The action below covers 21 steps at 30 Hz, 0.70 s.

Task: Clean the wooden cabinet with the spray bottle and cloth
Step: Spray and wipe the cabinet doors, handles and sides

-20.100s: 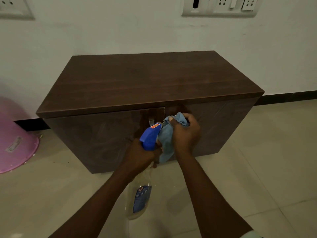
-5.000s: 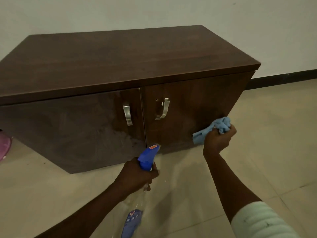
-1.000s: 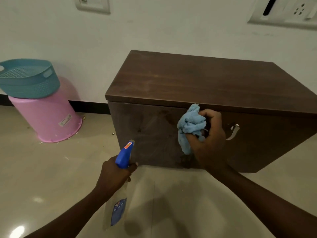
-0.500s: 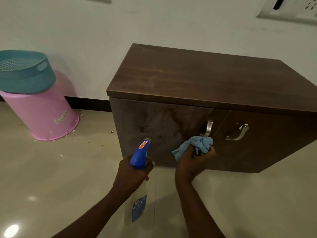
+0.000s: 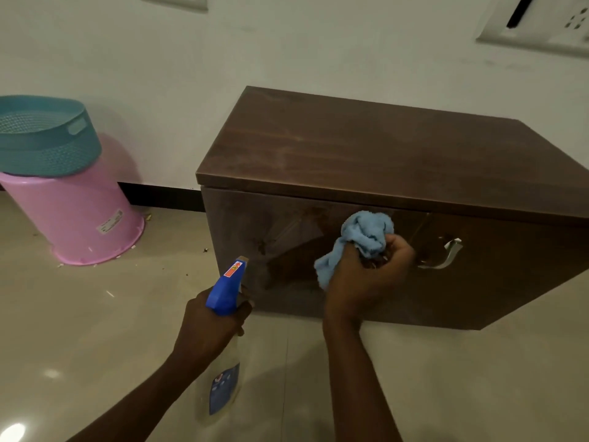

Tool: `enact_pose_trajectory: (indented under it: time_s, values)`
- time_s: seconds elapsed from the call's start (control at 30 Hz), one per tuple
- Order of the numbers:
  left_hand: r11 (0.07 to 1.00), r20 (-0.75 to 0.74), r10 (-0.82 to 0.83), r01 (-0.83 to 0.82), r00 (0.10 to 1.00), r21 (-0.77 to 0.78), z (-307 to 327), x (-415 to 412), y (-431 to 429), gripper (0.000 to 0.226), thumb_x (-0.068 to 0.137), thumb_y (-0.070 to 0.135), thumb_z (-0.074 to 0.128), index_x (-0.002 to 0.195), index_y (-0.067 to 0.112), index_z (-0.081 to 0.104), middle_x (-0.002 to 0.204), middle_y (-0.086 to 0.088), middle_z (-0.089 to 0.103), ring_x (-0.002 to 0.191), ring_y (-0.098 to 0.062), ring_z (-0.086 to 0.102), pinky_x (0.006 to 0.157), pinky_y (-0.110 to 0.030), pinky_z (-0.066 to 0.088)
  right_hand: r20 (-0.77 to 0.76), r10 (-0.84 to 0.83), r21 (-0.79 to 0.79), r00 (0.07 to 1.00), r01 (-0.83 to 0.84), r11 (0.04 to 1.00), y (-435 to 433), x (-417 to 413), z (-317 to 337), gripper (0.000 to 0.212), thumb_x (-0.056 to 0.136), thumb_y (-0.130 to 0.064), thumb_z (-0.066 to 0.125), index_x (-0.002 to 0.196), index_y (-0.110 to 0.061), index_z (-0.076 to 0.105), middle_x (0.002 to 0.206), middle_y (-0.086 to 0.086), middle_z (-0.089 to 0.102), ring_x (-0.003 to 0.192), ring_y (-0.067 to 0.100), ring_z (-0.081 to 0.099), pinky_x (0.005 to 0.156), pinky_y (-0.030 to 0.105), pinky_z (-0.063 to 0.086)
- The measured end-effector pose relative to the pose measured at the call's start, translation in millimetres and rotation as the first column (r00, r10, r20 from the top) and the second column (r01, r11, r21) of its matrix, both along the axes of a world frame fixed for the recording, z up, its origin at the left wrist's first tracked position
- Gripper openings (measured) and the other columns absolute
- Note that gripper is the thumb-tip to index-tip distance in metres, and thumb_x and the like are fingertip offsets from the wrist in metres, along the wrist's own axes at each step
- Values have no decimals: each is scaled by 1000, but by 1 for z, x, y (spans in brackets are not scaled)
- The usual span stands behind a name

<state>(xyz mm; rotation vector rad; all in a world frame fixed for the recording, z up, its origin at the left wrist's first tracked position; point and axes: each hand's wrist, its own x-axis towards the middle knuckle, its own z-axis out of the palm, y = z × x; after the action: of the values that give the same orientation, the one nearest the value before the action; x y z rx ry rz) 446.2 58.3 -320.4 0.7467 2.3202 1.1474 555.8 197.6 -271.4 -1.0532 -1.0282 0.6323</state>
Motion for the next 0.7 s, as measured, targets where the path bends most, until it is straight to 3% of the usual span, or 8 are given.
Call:
enact_pose_trajectory:
  time_s: [0.07, 0.13, 0.23, 0.3, 0.43, 0.53, 0.6, 0.7]
  values:
    - [1000, 41, 0, 0, 999, 1, 0, 2, 1, 18, 83, 20, 67, 86, 5, 58, 55, 1, 62, 44, 5, 59, 46, -7, 42, 155, -63, 71, 986, 52, 996, -3, -12, -1, 31, 78, -3, 70, 107, -4, 59, 107, 12, 59, 98, 19, 57, 86, 16, 45]
    - [1000, 99, 18, -16, 995, -20, -2, 3, 4, 18, 83, 19, 66, 89, 4, 60, 53, 2, 61, 42, 2, 60, 50, -12, 40, 371, 33, 134, 928, -89, 987, -19, -28, -12, 39, 79, -3, 67, 116, -10, 56, 117, 16, 57, 111, 23, 54, 97, 23, 44]
    - [999, 83, 28, -24, 996, -40, -2, 8, 9, 16, 84, 24, 66, 79, 9, 62, 48, 3, 62, 42, -7, 59, 50, -14, 40, 683, 148, 185, 715, -366, 912, -30, -38, -33, 46, 77, -12, 74, 117, -21, 54, 117, 8, 58, 111, 22, 54, 91, 38, 52]
    - [999, 85, 20, -17, 996, -28, 2, 12, 12, 14, 84, 22, 65, 75, 17, 56, 52, 1, 63, 46, -7, 59, 52, -16, 41, 620, 181, 198, 764, -376, 905, -20, -27, -23, 39, 75, -7, 75, 110, -16, 62, 112, 9, 61, 107, 21, 58, 88, 35, 53]
    - [1000, 192, -10, 11, 981, -3, 11, 21, 17, 11, 86, 15, 62, 84, 6, 56, 59, -4, 60, 56, -16, 58, 62, -25, 47, 144, 8, 91, 990, -21, 996, 9, 8, 26, 33, 72, 7, 67, 101, -8, 62, 109, 11, 57, 101, 17, 58, 86, 10, 45]
    - [1000, 186, -5, 5, 983, 3, 18, 22, 23, 8, 85, 11, 64, 89, 6, 59, 54, 0, 61, 57, -16, 59, 63, -28, 50, -24, -3, -1, 1000, 3, 1000, 15, 8, 35, 34, 79, 1, 68, 109, -10, 57, 116, 3, 53, 107, 15, 57, 88, 22, 52]
    - [1000, 244, 10, -11, 970, 3, 21, 19, 25, 6, 85, 7, 63, 90, 5, 61, 41, 4, 60, 58, -16, 57, 70, -34, 51, 22, 12, 26, 1000, -12, 1000, 8, -7, 31, 37, 81, -1, 65, 116, -8, 53, 122, 3, 49, 115, 18, 54, 94, 33, 50]
    - [998, 214, -7, -5, 977, 55, 24, 18, 26, 10, 87, 11, 61, 79, 13, 55, 60, -7, 63, 68, -25, 60, 76, -36, 49, 419, 117, 211, 901, -222, 952, -11, -27, 9, 32, 89, -14, 50, 121, -8, 51, 127, 15, 50, 124, 27, 45, 106, 36, 38]
